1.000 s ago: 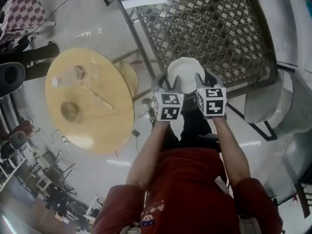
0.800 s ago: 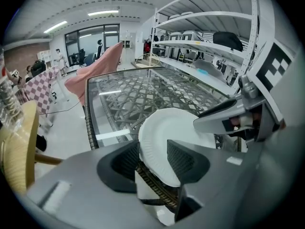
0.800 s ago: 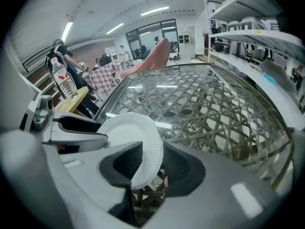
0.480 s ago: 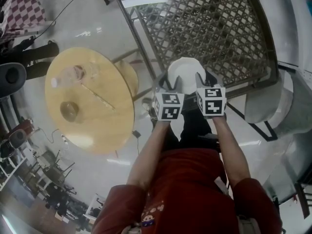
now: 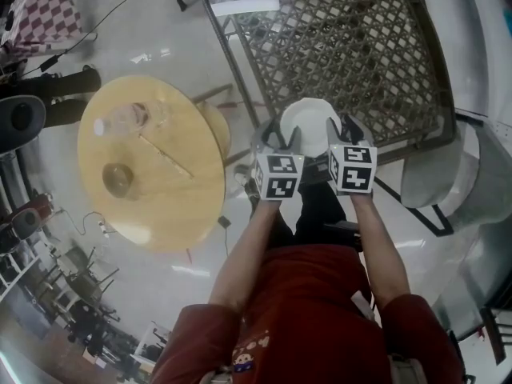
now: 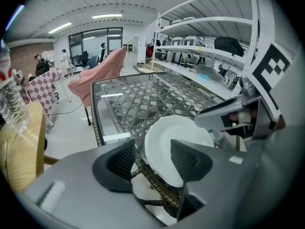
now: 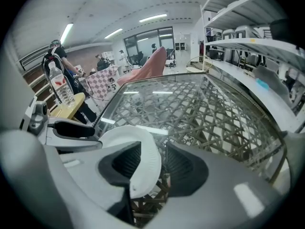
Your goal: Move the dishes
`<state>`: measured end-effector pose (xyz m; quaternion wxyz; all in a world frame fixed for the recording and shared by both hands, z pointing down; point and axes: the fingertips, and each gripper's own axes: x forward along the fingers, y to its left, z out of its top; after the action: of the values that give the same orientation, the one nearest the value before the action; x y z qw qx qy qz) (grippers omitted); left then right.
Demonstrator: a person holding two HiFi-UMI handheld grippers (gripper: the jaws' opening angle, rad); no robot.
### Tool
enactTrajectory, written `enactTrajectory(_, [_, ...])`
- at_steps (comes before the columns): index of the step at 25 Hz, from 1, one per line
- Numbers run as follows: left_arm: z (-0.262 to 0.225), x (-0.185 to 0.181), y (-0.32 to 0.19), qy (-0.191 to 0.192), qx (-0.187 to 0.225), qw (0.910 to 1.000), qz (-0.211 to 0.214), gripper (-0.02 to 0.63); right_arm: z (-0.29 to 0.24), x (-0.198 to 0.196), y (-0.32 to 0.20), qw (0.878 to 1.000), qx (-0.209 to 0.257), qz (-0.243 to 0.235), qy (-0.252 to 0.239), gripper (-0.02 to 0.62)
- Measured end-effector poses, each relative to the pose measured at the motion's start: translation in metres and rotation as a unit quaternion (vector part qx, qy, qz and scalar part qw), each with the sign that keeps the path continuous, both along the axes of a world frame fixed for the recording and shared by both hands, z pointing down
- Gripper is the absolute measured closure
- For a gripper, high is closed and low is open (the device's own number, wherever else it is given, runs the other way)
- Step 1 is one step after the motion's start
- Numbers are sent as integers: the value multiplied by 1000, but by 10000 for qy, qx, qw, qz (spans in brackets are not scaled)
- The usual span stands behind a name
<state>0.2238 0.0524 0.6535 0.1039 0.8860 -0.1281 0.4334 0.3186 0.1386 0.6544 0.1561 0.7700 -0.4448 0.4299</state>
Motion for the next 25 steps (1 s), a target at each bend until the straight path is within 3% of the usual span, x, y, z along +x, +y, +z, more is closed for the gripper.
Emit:
enactTrajectory(5, [-23, -3, -10, 211, 109, 9996, -129, 362, -25, -3, -12, 9996, 223, -43, 140, 439])
enactTrajectory(14, [-80, -29, -40, 758, 435, 9947, -542, 362, -100, -29, -45, 9926, 1073, -235, 521, 439])
enactTrajectory(20, [-136, -57, -66, 1234, 944, 9835, -923, 362, -152, -52, -70, 9840, 1628, -358, 634, 439])
enactTrajectory(25, [-186, -95, -98, 1663, 1251, 9685, -1368, 362, -196, -84, -103, 9762, 1918, -660, 764, 439])
